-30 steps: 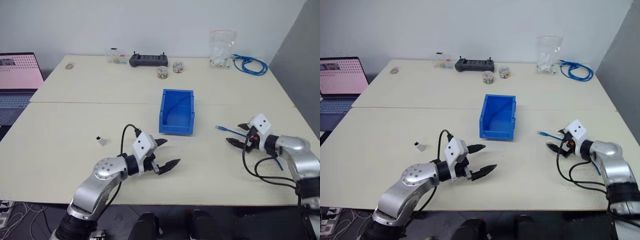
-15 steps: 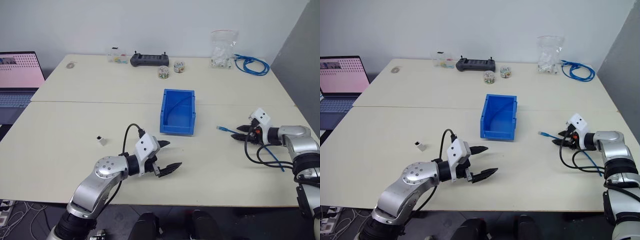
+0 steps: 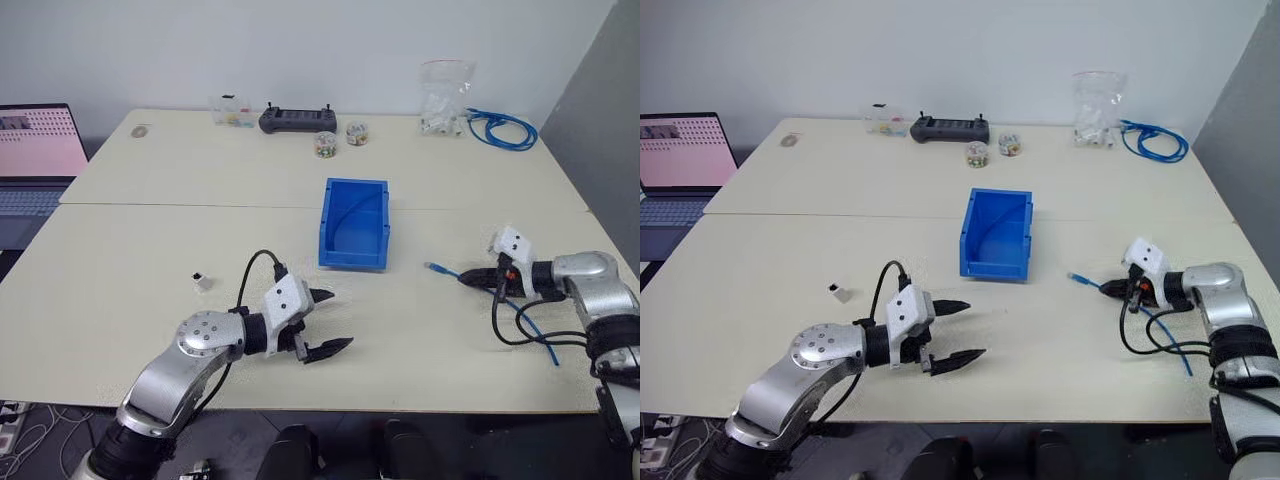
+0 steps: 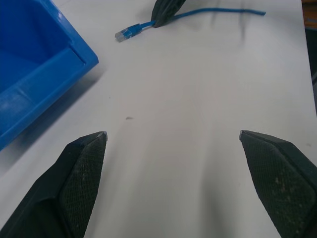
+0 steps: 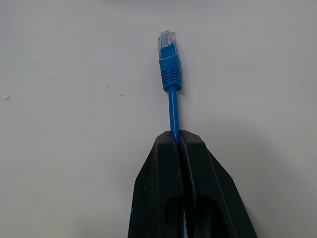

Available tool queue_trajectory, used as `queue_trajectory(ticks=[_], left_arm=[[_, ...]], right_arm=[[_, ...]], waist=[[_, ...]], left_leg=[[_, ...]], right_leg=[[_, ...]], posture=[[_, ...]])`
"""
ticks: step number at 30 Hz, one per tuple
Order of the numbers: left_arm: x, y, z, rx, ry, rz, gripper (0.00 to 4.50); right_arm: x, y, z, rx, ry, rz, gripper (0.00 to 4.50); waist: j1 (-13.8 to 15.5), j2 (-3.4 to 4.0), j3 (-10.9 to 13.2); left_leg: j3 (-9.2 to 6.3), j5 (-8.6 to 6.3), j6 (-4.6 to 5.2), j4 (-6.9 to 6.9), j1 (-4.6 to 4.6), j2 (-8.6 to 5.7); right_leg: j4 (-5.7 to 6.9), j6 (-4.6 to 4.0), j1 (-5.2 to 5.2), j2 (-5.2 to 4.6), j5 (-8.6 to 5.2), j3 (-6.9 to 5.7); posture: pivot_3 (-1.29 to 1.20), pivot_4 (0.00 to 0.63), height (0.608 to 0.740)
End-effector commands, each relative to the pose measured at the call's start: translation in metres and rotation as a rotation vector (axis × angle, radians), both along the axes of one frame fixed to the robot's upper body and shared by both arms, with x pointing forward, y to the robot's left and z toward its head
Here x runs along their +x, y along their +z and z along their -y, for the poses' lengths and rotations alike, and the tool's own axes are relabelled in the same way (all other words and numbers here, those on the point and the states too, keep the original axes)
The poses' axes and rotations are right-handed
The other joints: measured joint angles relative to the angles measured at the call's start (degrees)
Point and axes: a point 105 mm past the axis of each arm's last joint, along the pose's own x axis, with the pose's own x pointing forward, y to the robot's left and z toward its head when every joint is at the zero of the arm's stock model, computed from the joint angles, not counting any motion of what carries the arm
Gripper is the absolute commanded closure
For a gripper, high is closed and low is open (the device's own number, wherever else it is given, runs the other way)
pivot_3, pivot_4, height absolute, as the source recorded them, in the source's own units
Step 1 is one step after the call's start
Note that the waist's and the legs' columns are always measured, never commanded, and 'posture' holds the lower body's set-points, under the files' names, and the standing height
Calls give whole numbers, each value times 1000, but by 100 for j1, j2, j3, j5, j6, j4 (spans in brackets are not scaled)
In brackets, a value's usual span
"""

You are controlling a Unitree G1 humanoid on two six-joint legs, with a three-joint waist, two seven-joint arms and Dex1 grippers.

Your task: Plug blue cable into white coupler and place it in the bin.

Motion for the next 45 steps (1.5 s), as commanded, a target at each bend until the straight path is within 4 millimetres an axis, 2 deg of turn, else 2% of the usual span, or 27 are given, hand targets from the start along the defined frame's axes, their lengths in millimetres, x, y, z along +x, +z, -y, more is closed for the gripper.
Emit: queue_trajectory(ticks=[1,6,11,16,18,21,27,33,39,45], left_arm=[[-7,1,-20,49,1,29,0],[-18,-11,-53,145,28,16,0],[-24,-14,-62,162,45,22,0],[-35,-24,-75,190,80,5,0],[-37,-26,-80,198,88,2,0],[-34,-29,-81,193,99,6,0],[-22,-31,-76,175,93,32,0],[4,-35,-64,151,63,58,0],[19,-40,-56,161,2,71,0],[23,-45,-47,189,-97,63,0]], right_arm=[[-27,16,-42,17,226,1,4446],[-57,8,-118,56,430,-35,4446],[-56,-1,-158,78,464,-53,4446],[-44,-17,-184,38,469,-54,4446],[-38,-17,-188,29,462,-40,4446],[-34,-14,-190,31,467,-34,3857],[-26,-1,-189,73,438,-12,2329],[-53,26,-165,211,405,-57,934],[-86,21,-149,229,343,-88,934],[-95,19,-142,251,236,-78,934]], waist=[[-8,7,3],[-63,11,5],[-18,13,7],[-2,13,7],[-1,13,7],[-1,13,6],[-1,13,6],[60,12,6],[36,15,5],[34,17,3]], left_leg=[[-2,0,0,-1,0,1],[-1,-1,1,0,1,10],[-4,-1,0,3,-2,11],[-4,-2,-1,-2,-6,4],[-4,-2,-1,-3,-9,5],[-5,-1,-1,-3,-7,7],[-3,-1,-1,-2,-7,8],[-15,-1,-1,1,-18,-3],[-18,-2,0,-1,-17,-5],[-13,-1,1,2,-8,-3]], right_leg=[[0,0,0,0,0,0],[0,1,-5,4,-3,-3],[-3,18,-4,4,-14,-8],[-6,-7,-13,0,0,-5],[-3,-8,-21,0,0,-6],[1,-8,-22,2,0,-9],[3,-8,-22,3,0,-9],[6,-8,-24,-2,1,-13],[4,-6,-21,-4,0,-14],[4,21,-12,-2,-15,-13]], posture=[[0,150,740],[0,150,740],[0,150,740],[0,150,740],[0,150,740],[0,150,740],[0,150,740],[0,150,740],[0,150,740],[0,150,740]])
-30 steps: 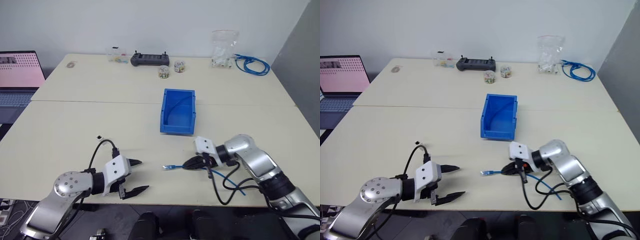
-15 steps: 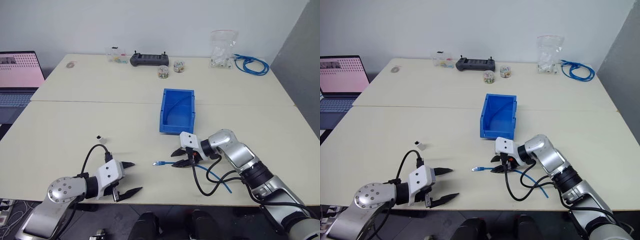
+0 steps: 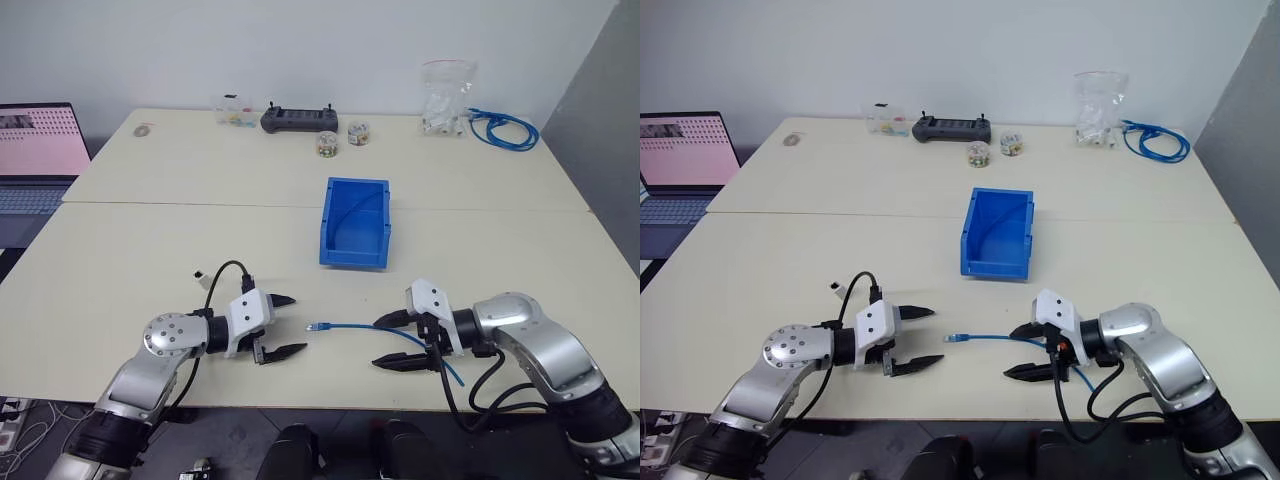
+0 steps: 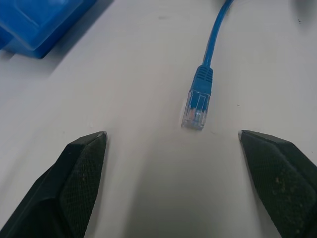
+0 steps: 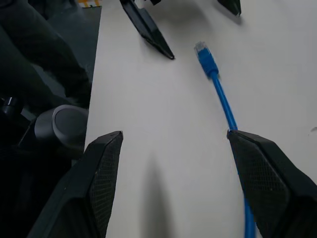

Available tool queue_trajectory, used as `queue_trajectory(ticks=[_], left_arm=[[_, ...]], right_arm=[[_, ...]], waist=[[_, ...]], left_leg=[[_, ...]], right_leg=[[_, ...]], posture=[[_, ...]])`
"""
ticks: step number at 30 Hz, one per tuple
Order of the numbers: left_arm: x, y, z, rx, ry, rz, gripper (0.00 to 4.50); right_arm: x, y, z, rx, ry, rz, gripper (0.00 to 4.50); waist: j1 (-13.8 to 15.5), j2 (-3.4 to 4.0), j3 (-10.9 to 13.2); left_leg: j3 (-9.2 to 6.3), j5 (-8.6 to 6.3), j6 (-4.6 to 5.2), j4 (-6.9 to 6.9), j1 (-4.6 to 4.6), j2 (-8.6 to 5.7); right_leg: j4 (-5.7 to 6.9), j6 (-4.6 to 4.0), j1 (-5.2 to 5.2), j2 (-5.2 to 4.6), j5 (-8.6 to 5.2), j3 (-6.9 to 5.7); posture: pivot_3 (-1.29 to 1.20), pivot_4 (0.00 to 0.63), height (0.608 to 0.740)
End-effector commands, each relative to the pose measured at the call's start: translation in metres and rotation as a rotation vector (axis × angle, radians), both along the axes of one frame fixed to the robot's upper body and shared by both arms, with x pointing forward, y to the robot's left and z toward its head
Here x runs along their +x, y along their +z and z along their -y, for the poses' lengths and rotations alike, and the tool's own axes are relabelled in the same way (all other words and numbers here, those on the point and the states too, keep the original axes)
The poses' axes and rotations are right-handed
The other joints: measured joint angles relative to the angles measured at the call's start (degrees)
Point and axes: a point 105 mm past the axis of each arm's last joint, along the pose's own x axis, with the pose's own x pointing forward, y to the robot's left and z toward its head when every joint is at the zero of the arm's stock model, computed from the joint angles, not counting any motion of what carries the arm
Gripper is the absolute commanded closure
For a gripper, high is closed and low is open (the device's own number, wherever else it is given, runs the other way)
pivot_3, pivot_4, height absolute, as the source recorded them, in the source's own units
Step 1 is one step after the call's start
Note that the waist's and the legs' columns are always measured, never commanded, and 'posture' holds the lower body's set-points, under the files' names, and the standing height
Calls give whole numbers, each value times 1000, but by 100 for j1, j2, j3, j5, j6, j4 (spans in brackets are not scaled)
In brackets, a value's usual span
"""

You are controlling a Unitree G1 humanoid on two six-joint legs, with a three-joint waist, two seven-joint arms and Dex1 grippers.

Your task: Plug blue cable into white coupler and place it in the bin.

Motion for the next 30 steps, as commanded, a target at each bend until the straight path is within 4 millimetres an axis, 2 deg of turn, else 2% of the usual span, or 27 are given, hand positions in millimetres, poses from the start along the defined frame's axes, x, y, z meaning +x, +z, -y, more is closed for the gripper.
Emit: queue_trajectory(ticks=[1,7,14,15,16,20,25,27,30], left_arm=[[-3,-12,7,46,-70,-34,0],[-3,-16,13,102,-133,-27,1114],[-9,-23,20,165,-184,-38,2789],[-9,-24,21,174,-185,-43,2905],[-10,-27,22,182,-187,-55,3278],[-16,-36,25,211,-204,-98,4181],[-13,-34,28,188,-173,-128,4263],[-9,-25,36,132,-156,-148,4263],[-6,-6,53,12,-139,-208,4263]], right_arm=[[-2,14,2,27,-43,53,934],[-2,19,2,42,-72,60,923],[-3,28,5,60,-76,80,923],[-7,30,5,66,-54,90,923],[-10,32,4,81,-36,89,923],[-18,34,7,88,-9,85,923],[-22,37,8,108,-16,100,923],[-25,45,4,188,-39,81,923],[-30,47,2,214,-52,68,923]], waist=[[1,0,0],[4,0,-1],[19,3,-6],[19,5,-7],[21,6,-8],[24,14,-18],[24,28,-42],[27,33,-52],[36,33,-52]], left_leg=[[0,0,0,0,1,0],[-3,0,0,0,2,-2],[-6,0,1,1,4,-7],[-7,0,0,1,4,-7],[-6,0,1,0,5,-7],[-6,-1,2,1,5,-8],[-5,-1,3,1,9,-10],[-5,-1,3,1,9,-10],[-8,-1,4,2,6,-12]], right_leg=[[0,0,2,0,0,0],[-4,1,7,-1,0,-1],[-8,5,14,-4,0,-1],[-8,5,14,-4,0,-1],[-8,6,14,-4,-1,-1],[-9,9,18,-4,-2,-2],[-12,13,23,-4,-2,-1],[-12,15,23,-4,-3,-1],[-12,17,24,-4,-4,-3]], posture=[[0,150,740],[0,150,740],[0,150,740],[0,150,740],[0,150,740],[0,150,740],[0,150,740],[0,150,740],[0,150,740]])
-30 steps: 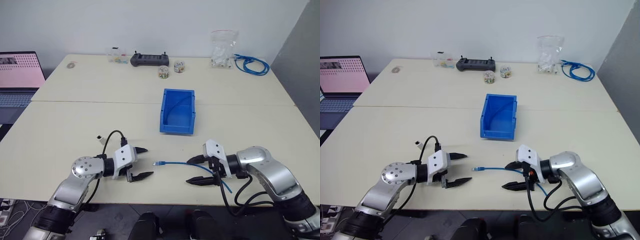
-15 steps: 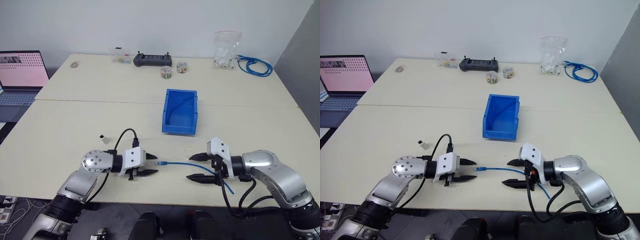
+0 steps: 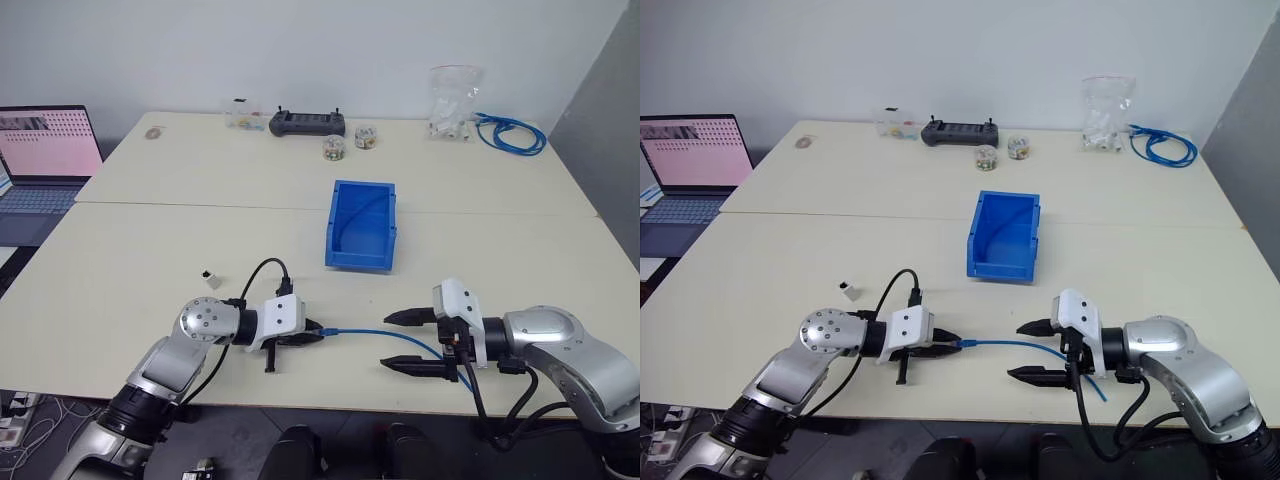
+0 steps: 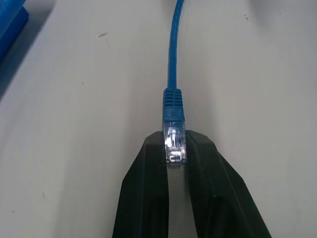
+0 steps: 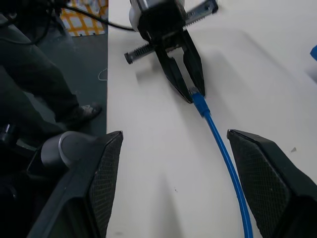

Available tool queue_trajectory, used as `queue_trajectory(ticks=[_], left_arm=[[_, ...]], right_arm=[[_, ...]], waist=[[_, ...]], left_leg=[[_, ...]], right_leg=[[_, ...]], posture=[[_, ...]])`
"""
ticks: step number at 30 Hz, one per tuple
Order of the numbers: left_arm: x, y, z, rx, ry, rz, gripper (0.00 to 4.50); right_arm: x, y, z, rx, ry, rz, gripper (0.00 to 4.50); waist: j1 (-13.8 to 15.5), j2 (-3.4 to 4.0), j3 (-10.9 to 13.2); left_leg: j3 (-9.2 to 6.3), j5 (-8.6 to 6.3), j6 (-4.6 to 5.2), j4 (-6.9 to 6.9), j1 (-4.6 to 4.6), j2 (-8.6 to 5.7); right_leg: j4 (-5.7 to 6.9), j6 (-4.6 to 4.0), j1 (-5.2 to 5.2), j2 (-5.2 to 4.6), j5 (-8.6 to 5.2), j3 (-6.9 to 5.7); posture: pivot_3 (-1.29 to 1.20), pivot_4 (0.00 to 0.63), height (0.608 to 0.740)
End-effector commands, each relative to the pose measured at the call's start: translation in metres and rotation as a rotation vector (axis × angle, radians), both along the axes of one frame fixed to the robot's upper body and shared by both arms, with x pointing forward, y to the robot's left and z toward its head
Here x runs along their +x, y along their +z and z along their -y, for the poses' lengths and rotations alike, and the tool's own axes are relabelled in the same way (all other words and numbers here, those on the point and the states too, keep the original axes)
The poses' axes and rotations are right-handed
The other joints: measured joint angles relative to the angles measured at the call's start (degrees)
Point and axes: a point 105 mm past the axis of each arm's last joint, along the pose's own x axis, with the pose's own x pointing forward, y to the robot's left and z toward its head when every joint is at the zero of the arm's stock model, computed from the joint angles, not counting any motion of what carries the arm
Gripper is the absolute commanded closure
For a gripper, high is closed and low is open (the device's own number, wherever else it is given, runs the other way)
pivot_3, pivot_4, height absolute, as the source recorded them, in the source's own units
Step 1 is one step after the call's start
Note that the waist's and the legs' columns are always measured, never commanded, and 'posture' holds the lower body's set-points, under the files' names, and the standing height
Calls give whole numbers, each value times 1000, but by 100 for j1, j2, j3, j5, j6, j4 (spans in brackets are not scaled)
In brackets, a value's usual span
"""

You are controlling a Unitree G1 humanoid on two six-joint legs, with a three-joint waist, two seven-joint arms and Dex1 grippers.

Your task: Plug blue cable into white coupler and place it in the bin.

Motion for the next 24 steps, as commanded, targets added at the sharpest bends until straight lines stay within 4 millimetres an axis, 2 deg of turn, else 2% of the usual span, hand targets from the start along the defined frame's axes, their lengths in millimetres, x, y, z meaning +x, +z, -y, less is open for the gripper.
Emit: queue_trajectory(ticks=[1,10,14,19,24], left_arm=[[-3,7,20,-102,33,-151,4263],[-1,54,42,-344,71,-343,4263],[0,62,44,-387,88,-383,4263],[1,77,49,-492,100,-478,4263],[-5,92,50,-592,89,-625,4263]], right_arm=[[-8,12,-3,47,-7,19,923],[-14,4,1,91,-75,-79,923],[-16,9,1,153,-106,-141,923],[-6,10,6,219,-199,-187,923],[5,21,9,336,-270,-209,923]], waist=[[2,-2,1],[-56,-29,18],[-68,-29,18],[-46,-36,22],[-58,-36,22]], left_leg=[[0,0,0,2,-2,-1],[-7,-1,1,1,-7,6],[-7,-1,1,0,-5,8],[-7,0,0,1,-7,6],[-5,0,0,0,-5,6]], right_leg=[[0,2,0,0,-1,0],[7,4,-10,5,-1,-4],[8,4,-10,6,-1,-2],[7,4,-9,5,-1,-2],[7,4,-9,5,-1,0]], posture=[[0,150,740],[0,150,740],[0,150,740],[0,150,740],[0,150,740]])
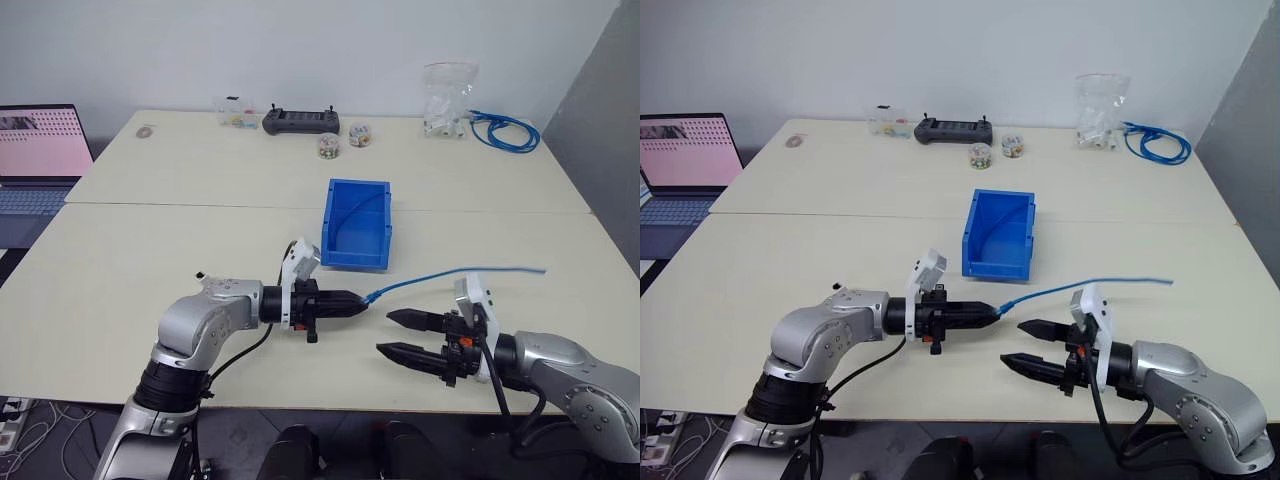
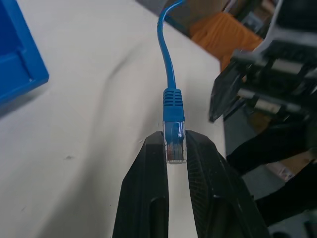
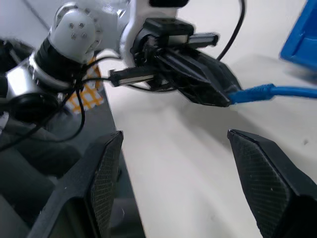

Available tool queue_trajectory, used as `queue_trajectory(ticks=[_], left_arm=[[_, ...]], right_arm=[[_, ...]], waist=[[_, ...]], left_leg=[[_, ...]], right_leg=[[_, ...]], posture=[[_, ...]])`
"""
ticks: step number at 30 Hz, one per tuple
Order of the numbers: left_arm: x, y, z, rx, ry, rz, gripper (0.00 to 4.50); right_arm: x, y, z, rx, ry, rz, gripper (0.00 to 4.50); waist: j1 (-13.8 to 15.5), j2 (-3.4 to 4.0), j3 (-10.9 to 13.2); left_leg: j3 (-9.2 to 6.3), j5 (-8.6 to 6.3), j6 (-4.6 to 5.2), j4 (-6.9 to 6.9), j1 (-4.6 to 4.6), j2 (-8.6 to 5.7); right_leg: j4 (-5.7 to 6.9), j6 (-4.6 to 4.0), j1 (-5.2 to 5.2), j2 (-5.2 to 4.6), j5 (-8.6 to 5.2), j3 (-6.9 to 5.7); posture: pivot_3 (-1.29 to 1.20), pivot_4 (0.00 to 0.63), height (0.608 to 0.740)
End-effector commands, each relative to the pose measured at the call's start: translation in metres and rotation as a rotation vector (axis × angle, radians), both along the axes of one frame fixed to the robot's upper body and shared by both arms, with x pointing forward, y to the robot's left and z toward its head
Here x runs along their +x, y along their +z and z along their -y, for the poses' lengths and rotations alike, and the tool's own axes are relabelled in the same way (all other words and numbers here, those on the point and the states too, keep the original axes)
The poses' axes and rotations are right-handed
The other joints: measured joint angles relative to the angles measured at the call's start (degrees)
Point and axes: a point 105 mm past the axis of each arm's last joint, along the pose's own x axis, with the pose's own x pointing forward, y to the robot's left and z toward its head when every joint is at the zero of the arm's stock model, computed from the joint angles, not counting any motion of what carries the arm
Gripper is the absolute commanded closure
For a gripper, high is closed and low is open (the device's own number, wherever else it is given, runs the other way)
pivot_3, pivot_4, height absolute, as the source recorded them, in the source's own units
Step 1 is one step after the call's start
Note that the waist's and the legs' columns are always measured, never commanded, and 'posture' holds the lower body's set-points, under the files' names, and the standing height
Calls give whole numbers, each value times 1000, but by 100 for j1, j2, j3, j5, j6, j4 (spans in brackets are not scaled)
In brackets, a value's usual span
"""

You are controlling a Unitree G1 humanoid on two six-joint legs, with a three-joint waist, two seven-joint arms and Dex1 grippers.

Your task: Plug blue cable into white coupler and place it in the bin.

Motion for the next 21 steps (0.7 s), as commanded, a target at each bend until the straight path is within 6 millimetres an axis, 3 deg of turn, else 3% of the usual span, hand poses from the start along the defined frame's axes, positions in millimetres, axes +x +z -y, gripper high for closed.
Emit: queue_trajectory(ticks=[1,8,21], left_arm=[[-6,21,-1,-90,-22,-51,4263],[-8,29,-3,-156,-19,-127,4263],[-14,37,-2,-217,-25,-172,4263]], right_arm=[[5,18,1,100,-40,9,923],[15,35,-4,236,-72,-37,923],[25,48,-20,356,-29,-115,923]], waist=[[-9,0,0],[-9,0,0],[-10,0,0]], left_leg=[[0,0,0,0,0,1],[0,0,0,0,0,0],[4,1,-1,-1,0,0]], right_leg=[[0,0,-1,0,0,0],[1,-1,-1,0,0,1],[1,-4,-3,0,2,6]], posture=[[0,150,740],[0,150,740],[0,150,740]])
